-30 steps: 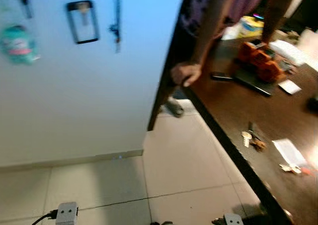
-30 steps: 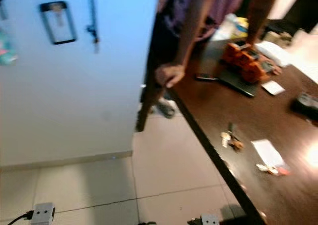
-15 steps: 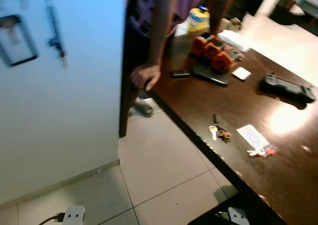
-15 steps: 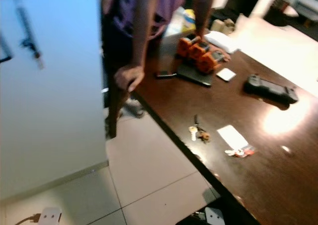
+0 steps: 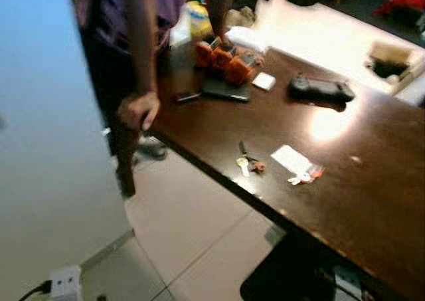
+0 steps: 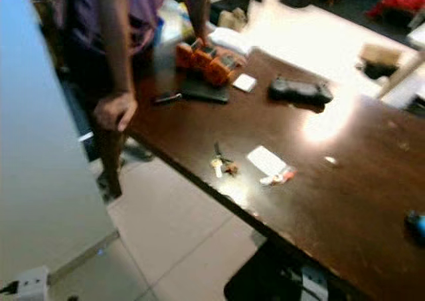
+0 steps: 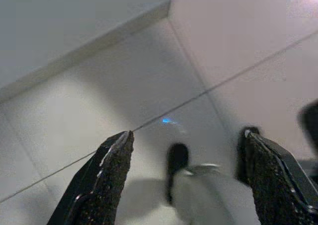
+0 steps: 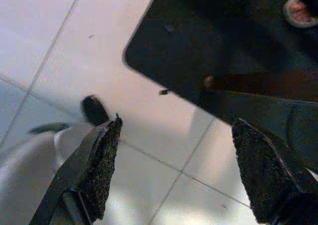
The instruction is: Hang keys on a hook
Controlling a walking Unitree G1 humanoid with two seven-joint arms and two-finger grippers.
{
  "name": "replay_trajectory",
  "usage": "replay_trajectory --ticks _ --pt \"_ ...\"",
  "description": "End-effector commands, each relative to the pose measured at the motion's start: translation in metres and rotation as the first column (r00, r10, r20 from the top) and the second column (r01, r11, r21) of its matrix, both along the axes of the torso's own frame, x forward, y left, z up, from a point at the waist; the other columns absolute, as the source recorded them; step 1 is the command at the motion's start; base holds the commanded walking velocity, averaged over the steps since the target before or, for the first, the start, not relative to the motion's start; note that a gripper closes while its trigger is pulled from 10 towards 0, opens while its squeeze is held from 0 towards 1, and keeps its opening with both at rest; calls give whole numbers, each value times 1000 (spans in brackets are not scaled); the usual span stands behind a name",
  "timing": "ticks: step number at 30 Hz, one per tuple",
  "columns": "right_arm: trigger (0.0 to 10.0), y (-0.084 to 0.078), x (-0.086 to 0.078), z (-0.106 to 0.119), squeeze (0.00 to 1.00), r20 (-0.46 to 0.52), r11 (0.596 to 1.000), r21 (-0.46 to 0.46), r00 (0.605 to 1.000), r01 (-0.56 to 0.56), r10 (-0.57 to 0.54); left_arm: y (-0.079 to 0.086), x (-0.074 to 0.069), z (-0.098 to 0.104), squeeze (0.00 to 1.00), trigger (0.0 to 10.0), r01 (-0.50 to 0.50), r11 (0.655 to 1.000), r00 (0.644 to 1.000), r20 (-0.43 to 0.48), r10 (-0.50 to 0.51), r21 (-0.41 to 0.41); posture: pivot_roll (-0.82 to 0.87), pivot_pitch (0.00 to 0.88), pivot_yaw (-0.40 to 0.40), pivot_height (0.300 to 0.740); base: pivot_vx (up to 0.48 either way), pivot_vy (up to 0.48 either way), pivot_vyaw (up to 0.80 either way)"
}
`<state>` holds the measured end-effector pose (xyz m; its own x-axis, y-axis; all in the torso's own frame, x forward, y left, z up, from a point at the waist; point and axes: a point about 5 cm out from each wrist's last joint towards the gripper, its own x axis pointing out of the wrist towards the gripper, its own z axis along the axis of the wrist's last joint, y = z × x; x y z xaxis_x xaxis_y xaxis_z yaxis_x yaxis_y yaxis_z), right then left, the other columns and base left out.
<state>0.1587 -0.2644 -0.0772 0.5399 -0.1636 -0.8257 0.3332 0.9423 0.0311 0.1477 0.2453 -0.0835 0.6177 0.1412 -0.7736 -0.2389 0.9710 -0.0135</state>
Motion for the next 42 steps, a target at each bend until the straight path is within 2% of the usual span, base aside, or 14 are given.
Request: replay_trajectory --ticks 1,7,10,17,25,30,33,35,36,37,38,39,41,42 --pt "10000 5 -3 -3 0 -6 1000 16 1000 -2 3 2 -22 -8 0 10000 -7 1000 996 -84 8 6 124 26 -22 740 0 0 0" --pt "10000 14 -4 -6 0 -5 999 40 1000 -21 21 -5 -26 -12 0 10000 24 1000 995 -101 -25 -11 129 36 -17 740 0 0 0" --pt "10000 20 -7 -8 0 -8 997 76 1000 -30 31 -9 -27 -13 0 10000 65 998 991 -114 -65 -6 126 40 -16 740 0 0 -800" --pt "10000 22 -12 -11 0 -30 997 65 998 -49 51 -12 -30 -15 0 10000 123 992 983 -141 -121 10 122 51 -12 740 0 0 -800" --pt "10000 22 -12 -11 0 -28 997 63 999 -40 42 -12 -28 -14 0 10000 125 992 984 -132 -121 23 122 56 -11 740 0 0 -600" --pt "10000 15 -8 -8 0 -11 999 45 1000 -7 8 0 -19 -7 0 10000 76 995 994 -84 -70 68 120 58 -12 740 0 0 0" --pt "10000 6 -6 -5 0 4 999 26 999 33 -33 12 -13 -1 0 10000 41 995 999 -30 -38 90 118 60 -12 740 0 0 0" --pt "10000 5 -6 -4 0 6 999 24 999 40 -40 14 -12 0 0 10000 38 995 999 -21 -36 92 118 60 -12 740 0 0 0" --pt "10000 0 -4 -2 0 19 998 15 998 56 -56 21 -4 8 0 10000 21 997 998 62 -25 70 115 61 -12 740 0 0 0" --pt "10000 0 -4 -2 0 19 998 15 998 56 -56 21 -4 8 0 10000 21 997 998 62 -25 70 115 61 -12 740 0 0 0" --pt "10000 -5 -1 1 0 35 998 5 997 66 -66 31 7 20 0 10000 6 1000 983 183 -10 23 109 61 -14 740 0 0 -800" --pt "10000 -5 -1 1 0 35 998 5 997 66 -66 31 7 20 0 10000 6 1000 983 183 -10 23 109 61 -14 740 0 0 -800" --pt "10000 -12 3 6 0 59 997 -5 995 78 -78 46 19 39 0 10000 15 1000 937 351 -7 -21 114 63 -18 740 0 0 -800" --pt "10000 -12 3 6 0 59 997 -5 995 78 -78 46 19 39 0 10000 15 1000 937 351 -7 -21 114 63 -18 740 0 0 -800"
